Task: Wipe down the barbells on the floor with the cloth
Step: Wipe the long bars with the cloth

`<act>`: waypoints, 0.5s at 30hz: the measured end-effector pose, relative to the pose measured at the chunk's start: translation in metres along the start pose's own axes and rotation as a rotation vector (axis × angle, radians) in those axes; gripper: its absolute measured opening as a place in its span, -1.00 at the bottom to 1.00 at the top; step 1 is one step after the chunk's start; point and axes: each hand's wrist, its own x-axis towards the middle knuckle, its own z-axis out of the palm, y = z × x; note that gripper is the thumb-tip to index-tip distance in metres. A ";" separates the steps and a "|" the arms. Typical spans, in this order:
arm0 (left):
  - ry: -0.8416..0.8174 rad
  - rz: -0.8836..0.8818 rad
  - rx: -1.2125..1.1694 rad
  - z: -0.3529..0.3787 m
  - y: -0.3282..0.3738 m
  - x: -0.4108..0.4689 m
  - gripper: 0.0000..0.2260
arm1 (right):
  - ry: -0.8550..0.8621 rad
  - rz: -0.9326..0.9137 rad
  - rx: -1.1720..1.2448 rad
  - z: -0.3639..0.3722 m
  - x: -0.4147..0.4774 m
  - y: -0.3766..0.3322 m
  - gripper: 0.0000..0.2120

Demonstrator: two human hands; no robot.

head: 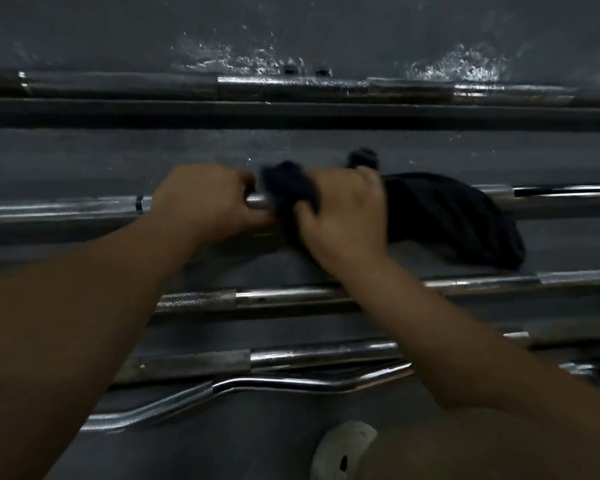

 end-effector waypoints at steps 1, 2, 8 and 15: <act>-0.009 -0.003 -0.091 -0.006 -0.006 0.004 -0.36 | -0.030 -0.064 0.033 0.004 0.003 -0.010 -0.73; 0.029 0.016 -0.184 -0.010 -0.011 0.008 -0.39 | -0.037 -0.117 0.032 0.006 0.008 -0.010 -0.70; 0.262 0.096 -0.066 0.005 -0.034 -0.014 -0.60 | -0.095 -0.265 -0.109 0.008 0.035 0.008 -0.65; -0.040 0.142 0.026 -0.024 -0.097 -0.072 -0.36 | -0.140 -0.252 -0.111 0.002 0.040 0.003 -0.65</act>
